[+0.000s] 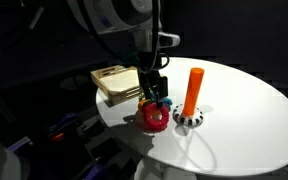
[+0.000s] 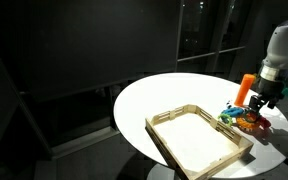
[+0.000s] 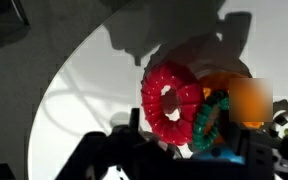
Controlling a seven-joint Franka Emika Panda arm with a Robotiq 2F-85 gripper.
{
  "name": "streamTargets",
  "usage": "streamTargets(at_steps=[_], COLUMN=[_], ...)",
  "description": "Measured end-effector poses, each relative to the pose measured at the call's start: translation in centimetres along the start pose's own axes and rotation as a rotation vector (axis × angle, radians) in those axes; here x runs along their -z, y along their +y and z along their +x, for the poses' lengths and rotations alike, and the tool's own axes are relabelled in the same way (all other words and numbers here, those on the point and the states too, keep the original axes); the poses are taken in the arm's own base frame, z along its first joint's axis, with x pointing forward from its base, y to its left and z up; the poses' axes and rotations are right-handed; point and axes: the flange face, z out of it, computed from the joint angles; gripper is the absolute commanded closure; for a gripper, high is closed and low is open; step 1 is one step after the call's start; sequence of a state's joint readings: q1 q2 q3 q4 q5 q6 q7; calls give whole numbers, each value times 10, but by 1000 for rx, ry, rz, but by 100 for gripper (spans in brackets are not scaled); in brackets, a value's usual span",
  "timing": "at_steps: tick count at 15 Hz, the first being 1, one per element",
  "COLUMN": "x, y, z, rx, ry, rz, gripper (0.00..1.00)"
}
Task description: Put the green ring in the box
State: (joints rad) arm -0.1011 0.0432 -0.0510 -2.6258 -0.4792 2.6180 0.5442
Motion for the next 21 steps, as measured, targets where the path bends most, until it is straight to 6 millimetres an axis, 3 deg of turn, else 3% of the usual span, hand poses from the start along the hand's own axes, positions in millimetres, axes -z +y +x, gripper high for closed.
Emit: streamTargets(at_steps=[2, 3, 5, 8, 10, 12, 17, 21], x=[-3, -4, -5, -3, 0, 3, 14, 37], y=[-1, -1, -3, -7, -10, -14, -22, -33], z=[1, 2, 3, 6, 8, 11, 14, 16], rx=[-2, -1, -1, -4, -5, -8, 1, -3], ry=[-4, -5, -6, 0, 8, 17, 43, 82], rz=[-2, -3, -3, -4, -2, -1, 5, 34], gripper=[37, 62, 65, 89, 100, 95, 95, 95])
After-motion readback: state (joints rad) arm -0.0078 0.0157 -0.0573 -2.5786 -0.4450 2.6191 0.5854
